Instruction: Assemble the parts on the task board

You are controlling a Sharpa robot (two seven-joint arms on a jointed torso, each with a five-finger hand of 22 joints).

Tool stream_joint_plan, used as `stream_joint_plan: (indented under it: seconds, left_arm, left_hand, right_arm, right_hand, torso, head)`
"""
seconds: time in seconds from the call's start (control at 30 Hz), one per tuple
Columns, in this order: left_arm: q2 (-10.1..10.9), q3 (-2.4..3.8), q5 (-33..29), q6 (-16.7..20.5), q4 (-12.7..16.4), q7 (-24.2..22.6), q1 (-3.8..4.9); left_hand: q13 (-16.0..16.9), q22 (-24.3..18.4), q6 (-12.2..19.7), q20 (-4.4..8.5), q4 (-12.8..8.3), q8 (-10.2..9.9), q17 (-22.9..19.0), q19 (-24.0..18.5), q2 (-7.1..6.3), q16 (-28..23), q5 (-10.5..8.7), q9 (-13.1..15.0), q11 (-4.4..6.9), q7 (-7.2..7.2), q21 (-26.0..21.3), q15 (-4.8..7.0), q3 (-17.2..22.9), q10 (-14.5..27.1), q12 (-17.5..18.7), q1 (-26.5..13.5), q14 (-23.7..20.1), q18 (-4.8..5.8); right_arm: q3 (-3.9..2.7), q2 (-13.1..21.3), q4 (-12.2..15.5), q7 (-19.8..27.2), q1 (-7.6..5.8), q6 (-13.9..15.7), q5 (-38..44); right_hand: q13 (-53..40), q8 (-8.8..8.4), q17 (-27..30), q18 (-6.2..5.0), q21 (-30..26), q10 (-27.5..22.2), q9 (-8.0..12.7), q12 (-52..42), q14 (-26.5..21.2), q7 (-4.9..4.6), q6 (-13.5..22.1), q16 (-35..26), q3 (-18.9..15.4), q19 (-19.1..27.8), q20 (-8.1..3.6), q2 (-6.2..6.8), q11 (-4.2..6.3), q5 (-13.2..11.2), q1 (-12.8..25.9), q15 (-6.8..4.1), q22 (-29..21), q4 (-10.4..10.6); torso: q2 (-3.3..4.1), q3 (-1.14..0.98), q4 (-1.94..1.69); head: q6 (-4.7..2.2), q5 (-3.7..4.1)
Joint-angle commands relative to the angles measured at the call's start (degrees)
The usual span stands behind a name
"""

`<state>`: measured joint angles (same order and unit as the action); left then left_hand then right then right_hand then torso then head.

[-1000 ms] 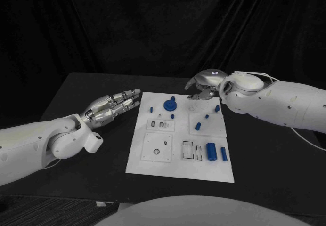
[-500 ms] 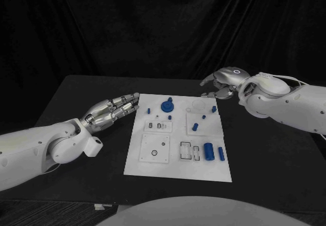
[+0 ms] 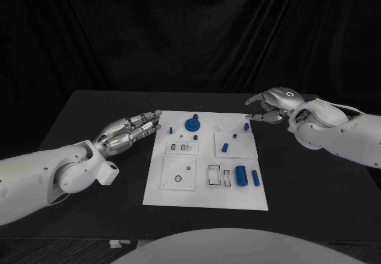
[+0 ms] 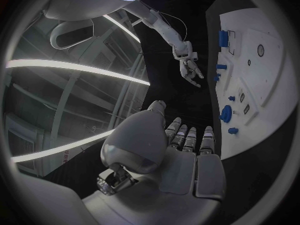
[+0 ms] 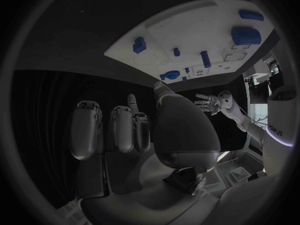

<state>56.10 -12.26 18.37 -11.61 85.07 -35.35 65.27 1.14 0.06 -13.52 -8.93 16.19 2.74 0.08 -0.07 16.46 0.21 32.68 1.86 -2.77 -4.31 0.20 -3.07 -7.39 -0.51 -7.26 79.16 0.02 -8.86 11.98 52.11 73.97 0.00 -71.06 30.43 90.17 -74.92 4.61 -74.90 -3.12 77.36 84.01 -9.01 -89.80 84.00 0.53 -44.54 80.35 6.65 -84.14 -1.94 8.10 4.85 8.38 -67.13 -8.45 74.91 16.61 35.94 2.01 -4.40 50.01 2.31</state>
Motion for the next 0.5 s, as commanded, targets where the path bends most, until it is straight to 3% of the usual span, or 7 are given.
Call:
stream_joint_plan:
  seconds: [0.03, 0.5]
  left_arm:
    - [-0.24, 0.05, -0.08, -1.02, -0.06, -1.01, -0.12]
    - [-0.39, 0.05, -0.08, -1.41, -0.30, -1.03, -0.24]
  left_hand:
    - [0.02, -0.06, 0.35, -0.41, -0.02, 0.28, -0.08, 0.07, -0.12, -0.21, 0.08, 0.03, -0.15, -0.14, -0.20, -0.53, 0.23, 0.01, 0.05, 0.19, -0.02, -0.90]
    - [0.00, -0.06, 0.40, -0.42, -0.05, 0.26, -0.08, 0.07, -0.07, -0.21, 0.11, 0.03, -0.07, -0.05, -0.20, -0.55, 0.34, 0.05, 0.17, 0.21, -0.02, -0.89]
  right_arm:
    - [-0.05, 0.16, -0.65, 1.75, 0.42, 1.74, -0.88]
    - [-0.04, -0.46, -2.83, 1.15, 2.46, -3.05, -0.99]
  right_hand:
    - [-15.08, 0.05, -0.10, -0.17, 0.07, 5.99, 0.07, -0.20, 3.57, -0.03, -0.24, 0.26, -0.18, -2.02, -0.35, 0.62, 0.18, -0.12, 0.08, -0.36, 8.18, 0.24]
    - [-15.08, 0.73, -0.08, -0.16, 0.00, 5.99, -0.18, -0.20, 3.55, -0.52, -1.77, 0.36, 0.30, -2.04, -0.18, 0.11, -0.21, 1.39, -1.24, -0.15, 8.28, 0.01]
  torso:
    - [0.06, -0.15, 0.20]
    - [-0.13, -0.03, -0.02]
  head:
    - [-0.01, 0.25]
    - [-0.01, -0.14]
